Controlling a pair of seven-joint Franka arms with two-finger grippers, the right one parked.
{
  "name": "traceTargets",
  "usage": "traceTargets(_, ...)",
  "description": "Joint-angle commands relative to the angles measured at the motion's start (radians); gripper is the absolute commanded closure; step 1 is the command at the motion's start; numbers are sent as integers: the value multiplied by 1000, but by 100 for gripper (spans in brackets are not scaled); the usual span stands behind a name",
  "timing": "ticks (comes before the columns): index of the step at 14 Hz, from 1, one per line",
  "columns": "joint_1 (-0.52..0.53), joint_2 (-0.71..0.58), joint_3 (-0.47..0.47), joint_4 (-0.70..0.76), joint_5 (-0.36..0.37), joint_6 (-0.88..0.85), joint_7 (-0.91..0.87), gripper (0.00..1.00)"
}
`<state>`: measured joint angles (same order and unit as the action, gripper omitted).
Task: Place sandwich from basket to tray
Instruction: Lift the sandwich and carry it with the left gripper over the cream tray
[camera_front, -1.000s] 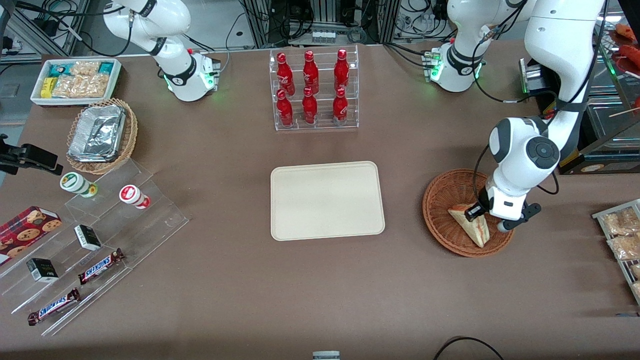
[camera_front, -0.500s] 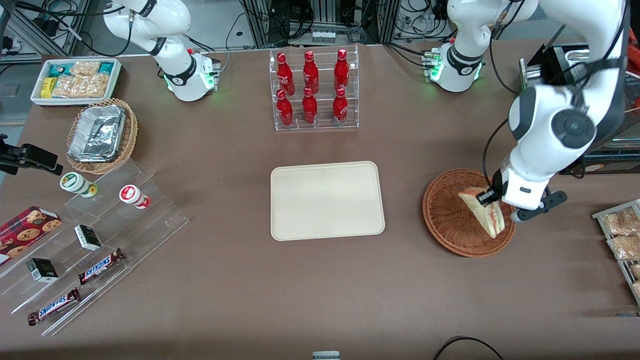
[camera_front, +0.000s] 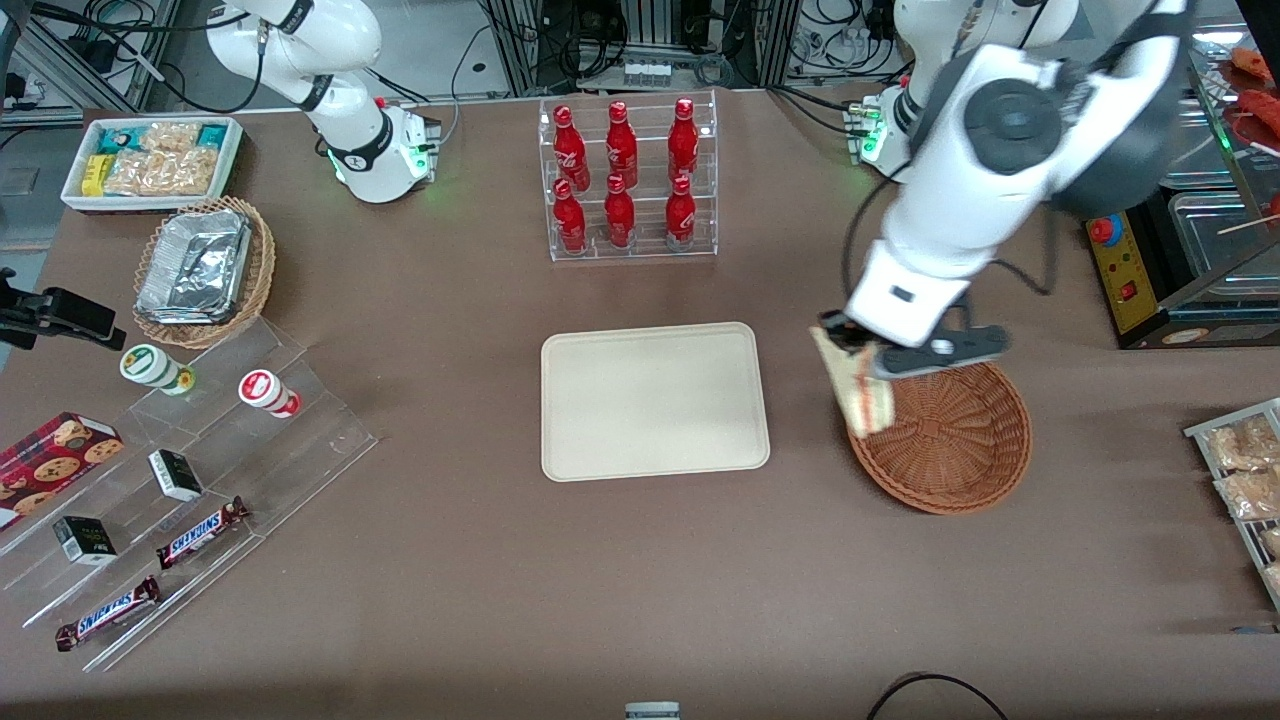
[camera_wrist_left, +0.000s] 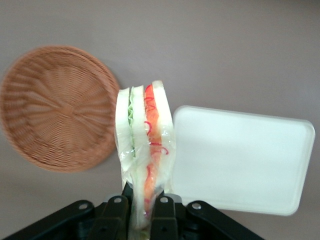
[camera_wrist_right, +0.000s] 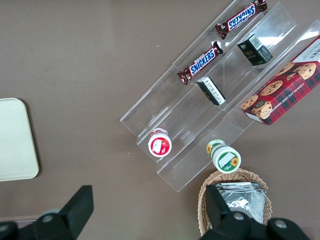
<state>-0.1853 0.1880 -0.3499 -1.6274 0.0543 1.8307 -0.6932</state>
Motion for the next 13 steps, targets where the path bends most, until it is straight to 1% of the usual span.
traceTargets(1,-127,129,5,98,15,-2,-75,100)
traceTargets(3,-186,183,5,109,13,76,-100,100)
traceTargets(5,-207,237,5,101,16,157,-121,100)
traceTargets(6,-245,275,6,106,21,211,-132,100)
traceTargets(7,-284,310,12,110,31,241,-153,100)
traceTargets(9,-303,370,12,109,111,277,-193,100)
traceTargets(11,-310,425,14,109,124,333,-195,100)
traceTargets(13,-341,455,17,103,142,378,-227,100)
